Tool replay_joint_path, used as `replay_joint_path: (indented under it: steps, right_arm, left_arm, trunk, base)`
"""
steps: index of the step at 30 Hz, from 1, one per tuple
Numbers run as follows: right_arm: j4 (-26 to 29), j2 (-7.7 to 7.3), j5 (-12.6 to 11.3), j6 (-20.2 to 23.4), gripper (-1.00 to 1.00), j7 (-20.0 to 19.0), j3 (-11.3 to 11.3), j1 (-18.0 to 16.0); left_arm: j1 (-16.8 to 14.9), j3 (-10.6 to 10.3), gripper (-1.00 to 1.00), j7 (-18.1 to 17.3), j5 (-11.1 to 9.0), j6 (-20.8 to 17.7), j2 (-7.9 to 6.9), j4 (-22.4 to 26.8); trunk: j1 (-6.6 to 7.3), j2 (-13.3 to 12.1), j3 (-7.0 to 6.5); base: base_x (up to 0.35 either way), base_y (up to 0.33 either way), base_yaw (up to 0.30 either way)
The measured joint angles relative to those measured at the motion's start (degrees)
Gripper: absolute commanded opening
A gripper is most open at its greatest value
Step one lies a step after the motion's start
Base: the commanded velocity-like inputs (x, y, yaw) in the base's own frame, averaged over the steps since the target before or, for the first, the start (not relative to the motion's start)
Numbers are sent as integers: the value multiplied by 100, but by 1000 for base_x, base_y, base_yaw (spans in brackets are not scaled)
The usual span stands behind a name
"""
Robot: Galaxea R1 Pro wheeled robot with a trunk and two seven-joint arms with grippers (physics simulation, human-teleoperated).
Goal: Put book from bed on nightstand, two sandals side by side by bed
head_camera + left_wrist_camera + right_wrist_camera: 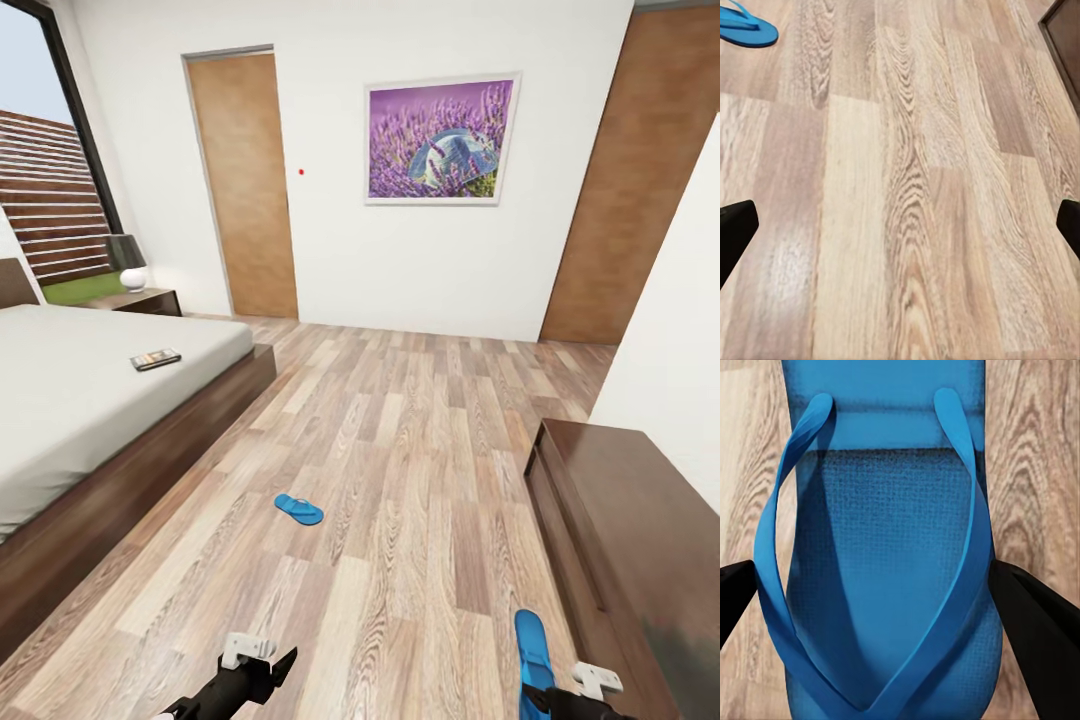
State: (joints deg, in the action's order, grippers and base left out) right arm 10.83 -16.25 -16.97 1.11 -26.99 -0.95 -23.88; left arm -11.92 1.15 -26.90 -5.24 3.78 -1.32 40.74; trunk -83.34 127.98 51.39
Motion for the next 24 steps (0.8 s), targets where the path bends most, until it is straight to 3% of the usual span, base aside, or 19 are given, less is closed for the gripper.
replay_joint_path:
  steps: [6,24]
  right_arm:
    - [0,0,0,0,-100,0,0,0]
    - [-1,1,2,0,-100,0,1,0]
  left_arm:
    - [0,0,100,-1,0,-1,-1,0]
    - [0,0,100,-3,0,-3,0,0]
  trunk:
    - [0,0,0]
    - [0,0,95]
  base:
    - [0,0,-125]
    - [0,0,-5]
